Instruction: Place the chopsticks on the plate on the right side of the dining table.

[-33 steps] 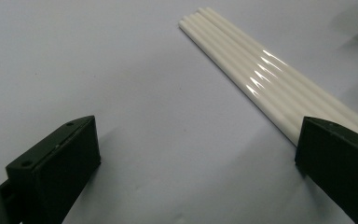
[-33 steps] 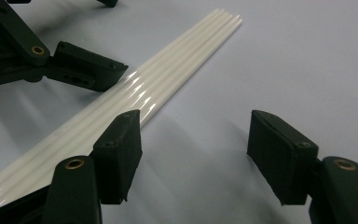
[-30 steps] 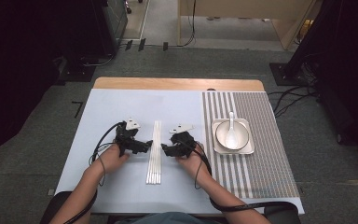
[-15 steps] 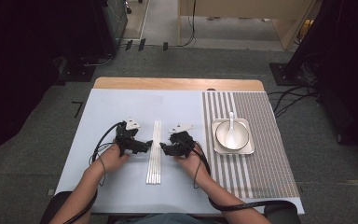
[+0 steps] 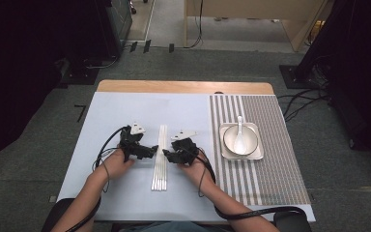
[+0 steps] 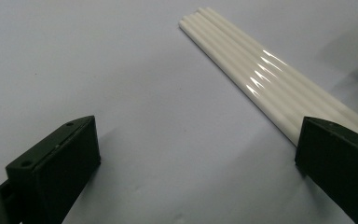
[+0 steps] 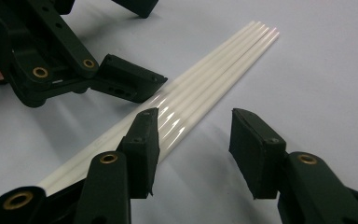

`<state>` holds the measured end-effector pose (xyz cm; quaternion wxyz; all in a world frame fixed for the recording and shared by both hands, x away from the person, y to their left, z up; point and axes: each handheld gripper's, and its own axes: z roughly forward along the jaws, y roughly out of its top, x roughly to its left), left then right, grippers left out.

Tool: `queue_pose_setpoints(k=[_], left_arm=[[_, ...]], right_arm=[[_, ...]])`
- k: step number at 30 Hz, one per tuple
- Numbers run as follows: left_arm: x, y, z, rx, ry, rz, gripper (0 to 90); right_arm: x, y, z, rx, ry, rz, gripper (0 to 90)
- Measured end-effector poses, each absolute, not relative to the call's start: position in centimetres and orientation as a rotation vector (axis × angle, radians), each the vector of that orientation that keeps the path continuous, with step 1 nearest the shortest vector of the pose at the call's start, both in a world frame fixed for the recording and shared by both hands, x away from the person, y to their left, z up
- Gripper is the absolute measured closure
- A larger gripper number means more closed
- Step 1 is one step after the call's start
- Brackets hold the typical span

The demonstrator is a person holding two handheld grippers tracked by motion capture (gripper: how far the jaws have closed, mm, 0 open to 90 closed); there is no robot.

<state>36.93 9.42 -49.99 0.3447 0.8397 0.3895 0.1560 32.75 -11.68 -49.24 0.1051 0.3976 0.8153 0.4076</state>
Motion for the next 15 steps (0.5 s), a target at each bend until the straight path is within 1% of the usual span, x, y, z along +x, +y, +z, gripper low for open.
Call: queue_pose_setpoints(k=[7,15], left_arm=[[36.93,9.42,-50.00,2.180,1.012,0.405,0.0],[36.93,9.42,-50.00,2.180,1.012,0.406,0.0]], right_arm=[[32.68,-11.49,-49.36,1.167,2.426,1.202,59.7],[32.63,-11.29,-49.46,1.157,2.438,1.191,63.0]])
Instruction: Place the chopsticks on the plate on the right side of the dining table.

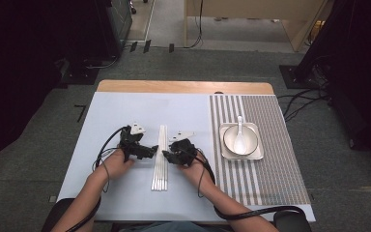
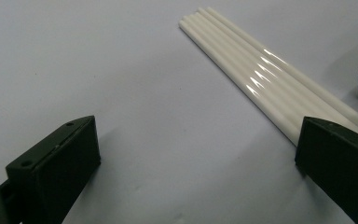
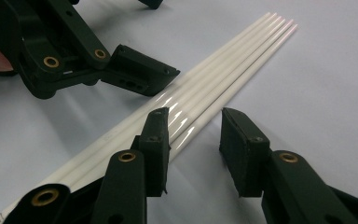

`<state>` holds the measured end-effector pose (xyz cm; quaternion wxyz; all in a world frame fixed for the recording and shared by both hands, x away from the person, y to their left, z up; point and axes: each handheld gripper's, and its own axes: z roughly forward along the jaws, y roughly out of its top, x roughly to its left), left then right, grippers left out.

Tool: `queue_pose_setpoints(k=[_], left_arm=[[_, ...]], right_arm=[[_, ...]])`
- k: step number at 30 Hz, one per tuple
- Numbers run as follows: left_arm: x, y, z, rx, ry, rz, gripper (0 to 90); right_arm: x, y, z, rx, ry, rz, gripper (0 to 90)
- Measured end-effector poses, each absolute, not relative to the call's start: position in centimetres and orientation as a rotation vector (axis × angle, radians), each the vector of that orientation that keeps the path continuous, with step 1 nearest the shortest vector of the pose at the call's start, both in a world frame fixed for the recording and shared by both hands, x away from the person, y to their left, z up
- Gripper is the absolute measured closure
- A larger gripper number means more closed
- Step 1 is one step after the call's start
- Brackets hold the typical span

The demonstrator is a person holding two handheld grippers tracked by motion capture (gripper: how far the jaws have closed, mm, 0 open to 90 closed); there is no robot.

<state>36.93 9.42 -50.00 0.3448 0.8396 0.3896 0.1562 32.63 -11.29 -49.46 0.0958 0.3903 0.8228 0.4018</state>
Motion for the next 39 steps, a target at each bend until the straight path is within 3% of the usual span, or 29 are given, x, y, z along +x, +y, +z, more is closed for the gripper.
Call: queue_pose_setpoints(k=[39], left_arm=[[36.9,9.4,-50.0,2.180,1.012,0.406,0.0]], right_arm=[[33.4,-12.6,-49.1,1.224,2.428,1.124,78.4]])
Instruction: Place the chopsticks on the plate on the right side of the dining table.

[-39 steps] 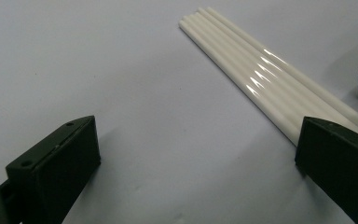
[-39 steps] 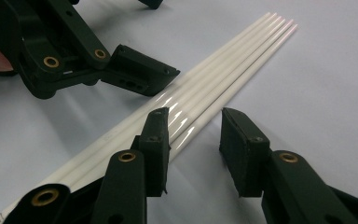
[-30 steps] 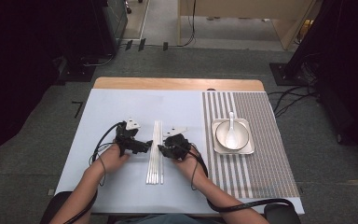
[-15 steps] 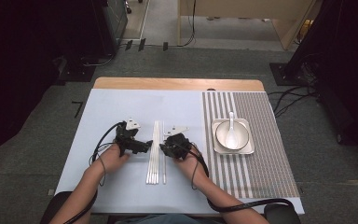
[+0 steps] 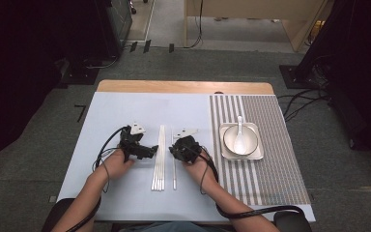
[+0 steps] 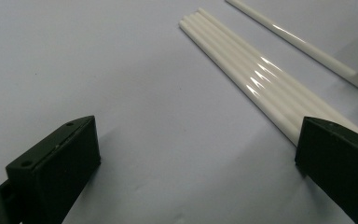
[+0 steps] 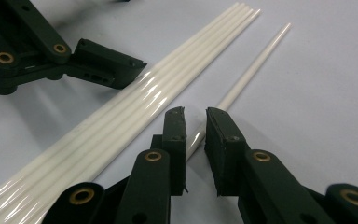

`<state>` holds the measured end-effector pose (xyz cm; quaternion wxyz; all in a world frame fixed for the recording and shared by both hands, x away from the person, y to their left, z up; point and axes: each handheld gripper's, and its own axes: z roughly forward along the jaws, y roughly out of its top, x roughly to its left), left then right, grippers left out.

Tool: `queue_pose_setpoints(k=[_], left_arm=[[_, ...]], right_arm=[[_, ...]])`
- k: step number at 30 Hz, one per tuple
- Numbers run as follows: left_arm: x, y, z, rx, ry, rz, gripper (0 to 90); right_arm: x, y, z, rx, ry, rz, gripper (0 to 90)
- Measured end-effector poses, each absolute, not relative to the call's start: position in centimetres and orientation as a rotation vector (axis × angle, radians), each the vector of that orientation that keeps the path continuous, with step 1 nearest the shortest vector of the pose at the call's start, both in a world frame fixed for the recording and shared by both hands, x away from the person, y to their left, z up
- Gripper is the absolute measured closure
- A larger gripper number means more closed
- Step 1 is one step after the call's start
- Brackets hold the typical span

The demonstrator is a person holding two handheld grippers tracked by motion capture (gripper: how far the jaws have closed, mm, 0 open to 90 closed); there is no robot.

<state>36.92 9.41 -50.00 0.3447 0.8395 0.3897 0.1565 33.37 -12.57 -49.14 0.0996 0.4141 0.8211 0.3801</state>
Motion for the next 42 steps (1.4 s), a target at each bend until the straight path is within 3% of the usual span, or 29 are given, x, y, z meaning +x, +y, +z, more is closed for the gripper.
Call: queue_pose_setpoints(k=[31,34,42], left_arm=[[36.9,9.4,-50.0,2.179,1.012,0.406,0.0],[36.9,9.4,-50.0,2.179,1.012,0.406,0.0],[36.9,9.4,-50.0,2.178,1.012,0.407,0.0]], right_arm=[[36.9,-15.2,-49.5,1.292,2.335,1.137,82.2],[37.0,-15.2,-49.5,1.295,2.331,1.147,76.1],[34.9,-15.7,-48.6,1.295,2.286,1.181,72.9]])
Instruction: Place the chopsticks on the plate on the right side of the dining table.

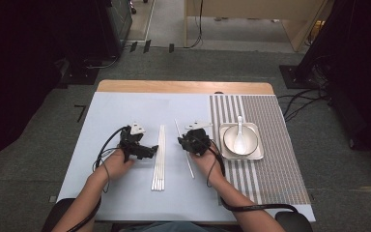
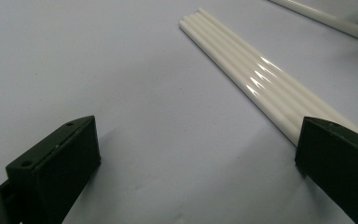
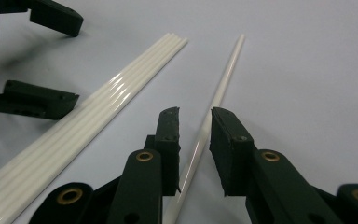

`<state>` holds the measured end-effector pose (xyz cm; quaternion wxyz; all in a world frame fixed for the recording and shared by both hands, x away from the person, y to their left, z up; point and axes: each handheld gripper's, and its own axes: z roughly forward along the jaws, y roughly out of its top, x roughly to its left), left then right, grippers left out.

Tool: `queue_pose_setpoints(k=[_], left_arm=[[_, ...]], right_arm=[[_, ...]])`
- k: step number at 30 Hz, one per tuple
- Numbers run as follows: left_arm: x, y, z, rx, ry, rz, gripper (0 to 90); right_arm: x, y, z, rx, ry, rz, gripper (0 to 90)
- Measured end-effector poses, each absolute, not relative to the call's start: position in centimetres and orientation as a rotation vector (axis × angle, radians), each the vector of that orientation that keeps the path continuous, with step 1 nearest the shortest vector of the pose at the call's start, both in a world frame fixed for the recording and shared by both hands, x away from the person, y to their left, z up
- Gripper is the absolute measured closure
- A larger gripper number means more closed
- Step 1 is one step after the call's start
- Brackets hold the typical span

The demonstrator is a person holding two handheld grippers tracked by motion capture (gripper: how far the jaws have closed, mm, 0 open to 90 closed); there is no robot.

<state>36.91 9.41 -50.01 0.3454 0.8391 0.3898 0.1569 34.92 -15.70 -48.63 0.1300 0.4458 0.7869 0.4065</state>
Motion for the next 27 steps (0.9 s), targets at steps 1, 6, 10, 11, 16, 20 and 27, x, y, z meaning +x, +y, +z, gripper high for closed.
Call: queue_pose_setpoints(k=[1,6,10,11,16,20,27], left_arm=[[36.9,9.4,-50.0,2.178,1.012,0.407,0.0],[36.9,9.4,-50.0,2.178,1.012,0.407,0.0],[36.9,9.4,-50.0,2.178,1.012,0.408,0.0],[36.9,9.4,-50.0,2.178,1.012,0.408,0.0],[36.9,9.4,-50.0,2.178,1.013,0.408,0.0],[36.9,9.4,-50.0,2.177,1.013,0.407,0.0],[36.9,9.4,-50.0,2.178,1.013,0.407,0.0]], right_arm=[[34.5,-15.8,-48.6,1.293,2.283,1.180,73.0],[32.8,-16.3,-48.6,1.323,2.242,1.196,73.5],[31.6,-16.4,-48.9,1.325,2.239,1.174,73.5],[31.6,-16.4,-48.9,1.325,2.239,1.174,73.5],[30.5,-16.7,-49.2,1.348,2.226,1.172,72.4],[29.9,-16.6,-49.7,1.356,2.230,1.145,72.5],[29.8,-16.1,-49.9,1.307,2.230,1.105,75.3]])
